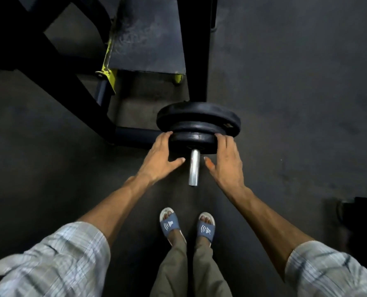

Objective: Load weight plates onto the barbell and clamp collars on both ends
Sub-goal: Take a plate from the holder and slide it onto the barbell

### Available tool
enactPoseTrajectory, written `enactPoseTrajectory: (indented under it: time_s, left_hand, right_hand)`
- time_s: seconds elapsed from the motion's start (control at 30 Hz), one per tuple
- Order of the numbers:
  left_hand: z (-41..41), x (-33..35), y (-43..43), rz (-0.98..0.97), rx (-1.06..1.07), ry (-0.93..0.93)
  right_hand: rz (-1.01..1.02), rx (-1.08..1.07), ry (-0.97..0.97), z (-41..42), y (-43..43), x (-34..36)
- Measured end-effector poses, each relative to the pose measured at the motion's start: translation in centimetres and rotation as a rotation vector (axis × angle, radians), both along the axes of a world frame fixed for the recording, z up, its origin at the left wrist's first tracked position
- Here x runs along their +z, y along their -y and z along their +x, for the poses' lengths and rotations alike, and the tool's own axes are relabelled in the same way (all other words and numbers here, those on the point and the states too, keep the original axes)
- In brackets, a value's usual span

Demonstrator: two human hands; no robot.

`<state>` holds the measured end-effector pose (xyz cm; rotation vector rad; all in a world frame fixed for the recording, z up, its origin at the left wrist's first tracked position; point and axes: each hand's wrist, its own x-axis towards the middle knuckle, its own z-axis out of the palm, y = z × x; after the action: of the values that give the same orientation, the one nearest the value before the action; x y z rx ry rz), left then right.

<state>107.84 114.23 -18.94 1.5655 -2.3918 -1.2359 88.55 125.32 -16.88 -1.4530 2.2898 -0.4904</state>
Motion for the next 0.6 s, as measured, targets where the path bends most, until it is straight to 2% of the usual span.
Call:
enactPoseTrajectory:
  time_s: [0.1,0.17,0.33,0.47,0.6]
  left_hand:
    - [0.6,-0.3,1.3,-0.077,-0.079,0.035]
    - [0.5,-0.4,1.7,-0.122,-0.092,0.055]
    - [0.8,-0.5,0.8,-0.077,-0.124,0.044]
    - [1.9,-0.6,-1.9,-0.021,-0.177,0.080]
    - [3.6,-0.8,-4.8,-0.030,-0.250,0.099]
  right_hand:
    - [-0.009,0.007,-0.111,-0.5,1.4,-0.1]
    - [0.030,0.038,-0.115,-1.1,1.9,-0.3]
    - [0.087,0.194,-0.005,-2.5,0.5,-0.6]
    - [0.175,0.197,0.156,-1.9,-2.0,-1.2]
    - [0.232,0.260,0.150,-0.8,-5.2,-1.7]
